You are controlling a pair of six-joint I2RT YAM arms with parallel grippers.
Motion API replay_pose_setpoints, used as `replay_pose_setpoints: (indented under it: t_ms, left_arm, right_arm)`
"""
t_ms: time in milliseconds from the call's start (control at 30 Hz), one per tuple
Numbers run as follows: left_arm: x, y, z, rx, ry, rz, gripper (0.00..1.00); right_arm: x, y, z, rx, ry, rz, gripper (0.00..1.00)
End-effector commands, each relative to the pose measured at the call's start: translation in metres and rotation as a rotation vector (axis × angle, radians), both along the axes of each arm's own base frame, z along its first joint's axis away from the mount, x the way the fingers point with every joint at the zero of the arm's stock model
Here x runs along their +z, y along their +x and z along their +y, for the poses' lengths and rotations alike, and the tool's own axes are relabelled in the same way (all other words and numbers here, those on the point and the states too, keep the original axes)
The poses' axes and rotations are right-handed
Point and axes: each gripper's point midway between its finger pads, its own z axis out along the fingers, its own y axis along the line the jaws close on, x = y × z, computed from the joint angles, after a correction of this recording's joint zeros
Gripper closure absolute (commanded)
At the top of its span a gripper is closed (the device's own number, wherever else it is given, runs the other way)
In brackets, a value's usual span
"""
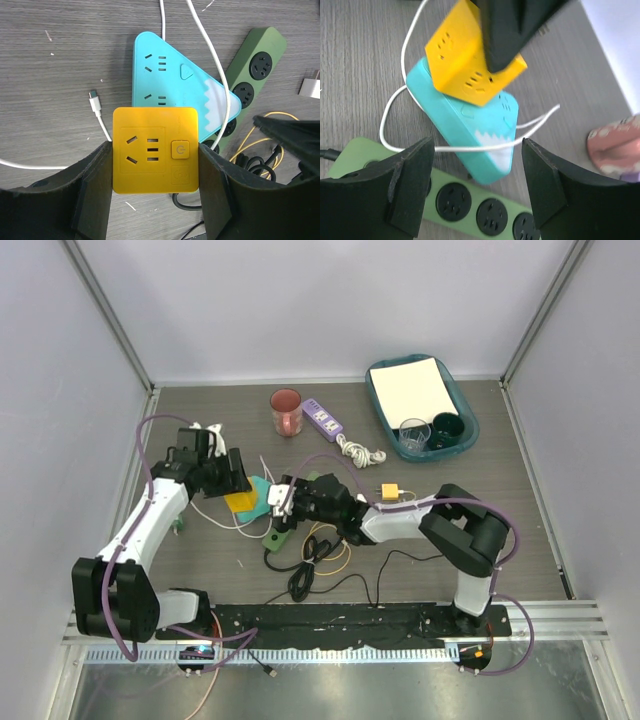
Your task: Pull the plug off the socket
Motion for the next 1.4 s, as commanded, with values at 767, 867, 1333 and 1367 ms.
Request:
replay_pose_setpoints:
  t_ms: [767, 867, 1333, 1367]
  left_arm:
    - [0.051, 0.032, 0.010, 0.054, 0.024, -0.058, 1.00]
    - [0.049, 0.033, 0.015, 0.055, 0.054, -0.045, 1.00]
    - [0.027, 0.034, 0.007, 0.033, 0.071, 0.013, 1.00]
    - [0.026, 0.033, 0.005, 0.025, 0.069, 0.016, 1.00]
  right_arm:
    - [-0.093, 0.021, 0.047, 0.074, -0.393, -0.421, 0.99]
    - [-0.098, 0.021, 0.046, 0.094, -0.435, -0.447, 0.99]
    - [-0.117, 0.016, 0.047, 0.135, -0.631, -0.590, 0.99]
    - [-0.118, 0.015, 0.047, 0.138, -0.633, -0.586, 0.99]
